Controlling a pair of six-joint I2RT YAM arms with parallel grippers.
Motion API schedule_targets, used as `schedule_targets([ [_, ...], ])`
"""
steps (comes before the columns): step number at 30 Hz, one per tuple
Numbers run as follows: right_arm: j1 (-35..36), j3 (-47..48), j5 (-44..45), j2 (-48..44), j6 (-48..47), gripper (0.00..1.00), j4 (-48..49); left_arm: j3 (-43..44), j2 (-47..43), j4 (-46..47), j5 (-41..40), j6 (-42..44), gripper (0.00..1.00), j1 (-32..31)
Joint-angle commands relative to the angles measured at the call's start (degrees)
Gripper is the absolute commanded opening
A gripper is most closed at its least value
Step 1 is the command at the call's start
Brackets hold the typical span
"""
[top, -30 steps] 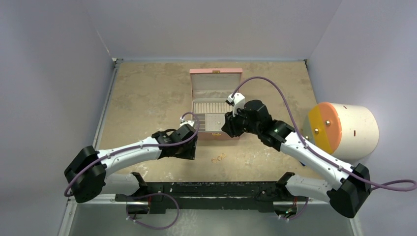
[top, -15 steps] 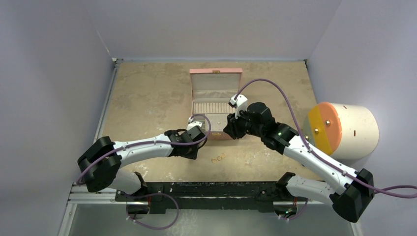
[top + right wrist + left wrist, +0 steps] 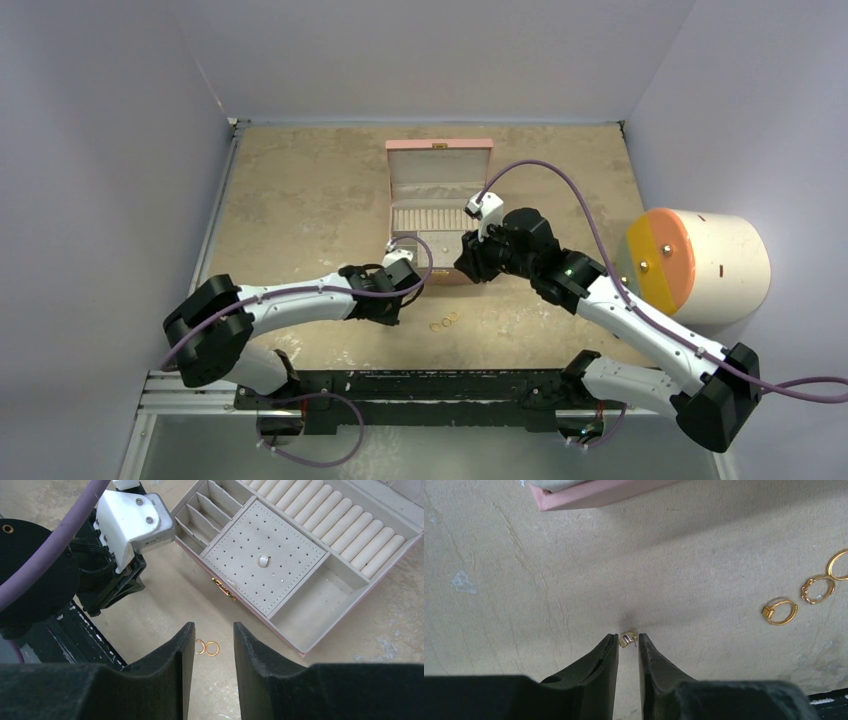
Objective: Organize the mixed jewelry
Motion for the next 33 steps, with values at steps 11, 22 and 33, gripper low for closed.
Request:
schedule_targets([
  [11,0.21,0.18,-0.27,-0.09,-0.43,0.37,0.99,1.53,1.15,0.5,-0.22,1.41,0.16,-1.12],
  [22,0.16,-0.03,-0.27,-0.4,-0.4,0.37,1.09,1.61,2.2,0.61,-0.15,1.48,0.1,-1.5],
  [33,0.21,-0.2,-0.22,-0.9,0.02,0.37,1.14,2.0,1.33,0.27,-1.51,1.39,0.0,-1.59],
])
